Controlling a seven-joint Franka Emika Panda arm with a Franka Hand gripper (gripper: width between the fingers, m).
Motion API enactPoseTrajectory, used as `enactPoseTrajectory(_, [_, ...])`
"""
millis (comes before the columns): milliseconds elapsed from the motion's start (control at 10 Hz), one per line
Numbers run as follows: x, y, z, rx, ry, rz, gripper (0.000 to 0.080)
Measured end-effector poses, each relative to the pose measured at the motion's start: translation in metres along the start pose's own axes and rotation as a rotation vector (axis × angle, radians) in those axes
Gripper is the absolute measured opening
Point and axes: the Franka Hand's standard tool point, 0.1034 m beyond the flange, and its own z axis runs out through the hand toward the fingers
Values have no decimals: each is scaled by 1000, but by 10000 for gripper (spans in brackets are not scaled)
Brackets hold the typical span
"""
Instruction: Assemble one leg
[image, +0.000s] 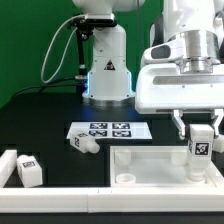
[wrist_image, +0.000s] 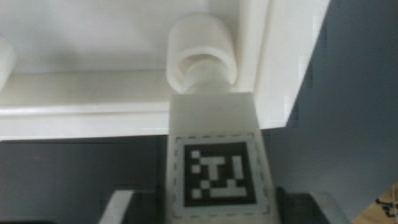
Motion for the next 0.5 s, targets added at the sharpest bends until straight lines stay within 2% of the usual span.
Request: enactPoseTrajectory(500, [-9, 0, 8, -6, -11, -10, 287])
